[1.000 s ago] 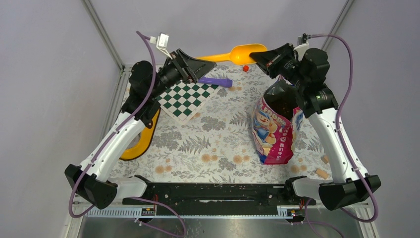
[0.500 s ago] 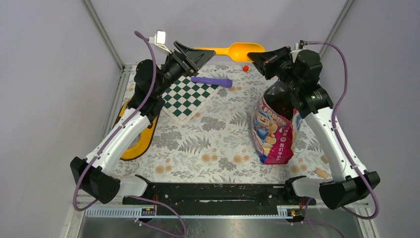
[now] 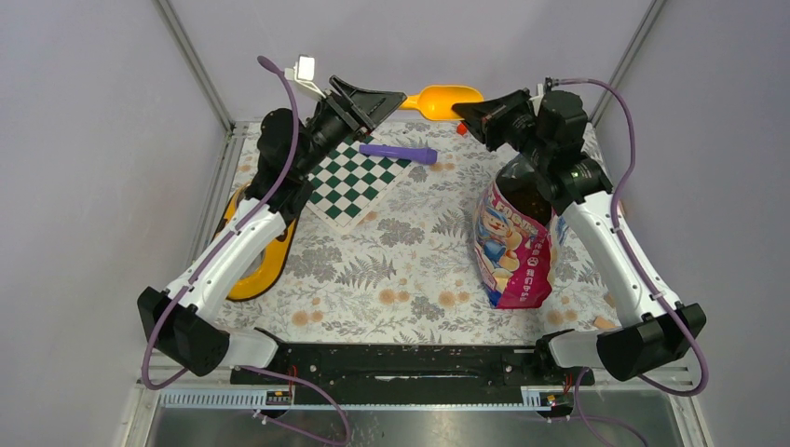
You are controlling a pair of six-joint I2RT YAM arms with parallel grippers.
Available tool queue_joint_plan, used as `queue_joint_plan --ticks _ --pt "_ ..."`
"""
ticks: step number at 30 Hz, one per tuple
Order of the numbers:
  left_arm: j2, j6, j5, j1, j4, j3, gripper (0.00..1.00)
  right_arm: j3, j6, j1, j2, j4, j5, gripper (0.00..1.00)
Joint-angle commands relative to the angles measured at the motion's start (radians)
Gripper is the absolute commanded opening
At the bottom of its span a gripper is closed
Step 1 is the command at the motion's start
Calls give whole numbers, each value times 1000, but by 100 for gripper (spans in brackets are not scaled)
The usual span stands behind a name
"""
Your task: Serve the pet food
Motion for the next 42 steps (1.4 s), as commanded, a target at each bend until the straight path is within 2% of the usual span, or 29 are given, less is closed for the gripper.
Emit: queue_joint_plan --ticks 1,5,8,11,19,22,23,27,29,31,35,38,42 --pt "-13 19 14 -2 83 47 60 42 10 10 27 27 -24 0" --pt "-5 34 30 -1 77 61 56 47 29 10 46 38 -61 0" --pt "4 41 38 -2 72 66 60 54 33 10 52 42 -85 0" --pt "8 48 43 -1 64 71 56 64 24 10 61 32 -96 0" --pt "12 79 52 4 26 85 19 71 15 10 73 18 -96 0" --pt "5 88 44 13 21 82 0 73 -3 10 71 11 -95 0" --pt "3 95 39 17 14 82 0 73 -17 9 70 13 -97 6" --pt "-13 146 22 40 -26 81 0 58 -130 -5 43 32 -81 64" --pt "-28 171 23 62 -56 75 0 59 -230 -32 20 33 -89 81" --pt "-45 203 34 90 -88 68 0 87 -336 -80 2 -18 -113 87" --pt "-84 320 22 140 -230 70 0 184 -558 -180 -16 -205 -161 87" --pt "-96 417 1 155 -365 88 0 286 -766 -215 -19 -465 -25 85" --pt "-103 475 1 164 -456 90 0 319 -946 -223 -51 -647 224 87"
